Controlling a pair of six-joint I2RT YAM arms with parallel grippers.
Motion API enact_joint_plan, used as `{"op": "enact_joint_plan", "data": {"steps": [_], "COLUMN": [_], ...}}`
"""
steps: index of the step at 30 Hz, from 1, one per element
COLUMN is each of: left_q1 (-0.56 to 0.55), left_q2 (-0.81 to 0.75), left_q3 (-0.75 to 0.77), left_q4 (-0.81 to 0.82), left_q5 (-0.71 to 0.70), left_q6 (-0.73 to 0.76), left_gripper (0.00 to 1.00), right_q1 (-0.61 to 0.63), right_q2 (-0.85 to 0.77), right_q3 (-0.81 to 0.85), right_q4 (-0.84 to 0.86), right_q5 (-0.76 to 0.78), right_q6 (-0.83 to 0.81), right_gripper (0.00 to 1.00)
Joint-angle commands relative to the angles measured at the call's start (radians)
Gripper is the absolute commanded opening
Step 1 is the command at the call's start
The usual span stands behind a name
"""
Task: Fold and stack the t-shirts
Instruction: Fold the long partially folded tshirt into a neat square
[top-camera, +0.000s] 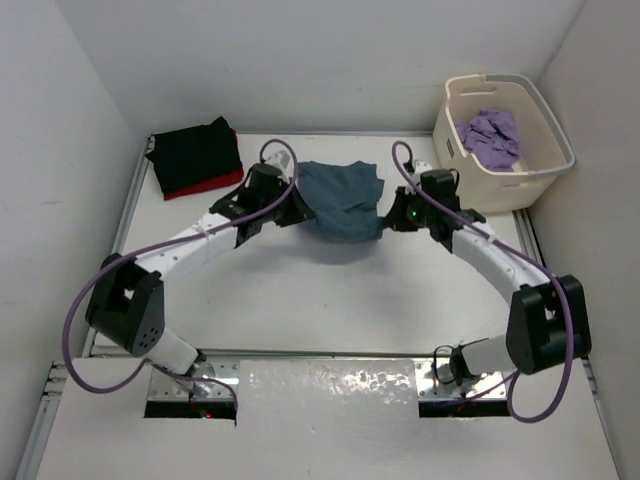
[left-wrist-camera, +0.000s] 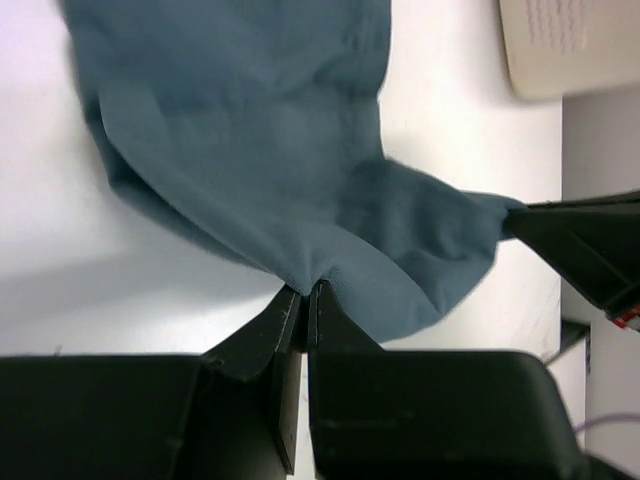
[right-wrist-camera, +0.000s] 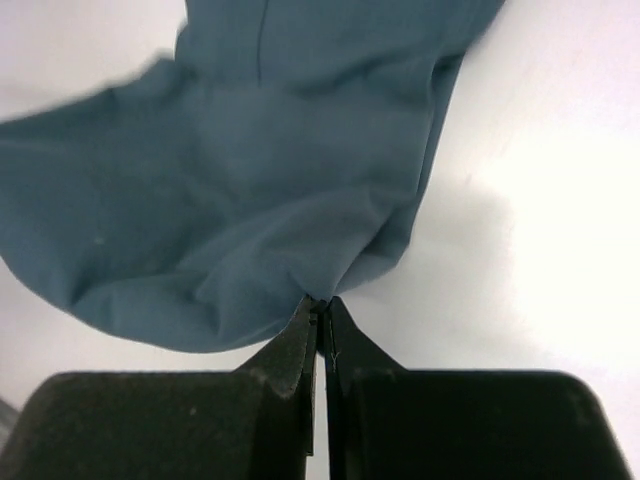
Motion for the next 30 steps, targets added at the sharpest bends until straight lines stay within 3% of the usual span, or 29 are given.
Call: {"op": "enact_joint_plan", "data": {"steps": [1,11,14,30], "left_q1": [0.046,0.143,0.175,0.221], "left_q2": [0.059,0.296,0.340,0.674], "left_q3": [0.103,0.450,0.479,0.830], "left_q4": [-0.001,-0.016,-0.001,0.117], "left_q5": [-0.039,0.002,0.032,0.125], "left_q6": [0.018,0.081,0.078,0.104], "left_gripper": [0.00,0.00,0.00,0.00], "right_q1": [-0.039,-0.101,-0.118,-0.134], "right_q2": [0.053,0.292,0.366,0.672], "right_q3": [0.125,0.426,0.504,0.837], "right_q4": [0.020,0.051,0.089,0.146], "right_q5": [0.029,-0.081,-0.163,-0.068], "right_q6": [-0.030,-0.038,-0.016,0.019], "right_gripper": [0.00,0.00,0.00,0.00]}}
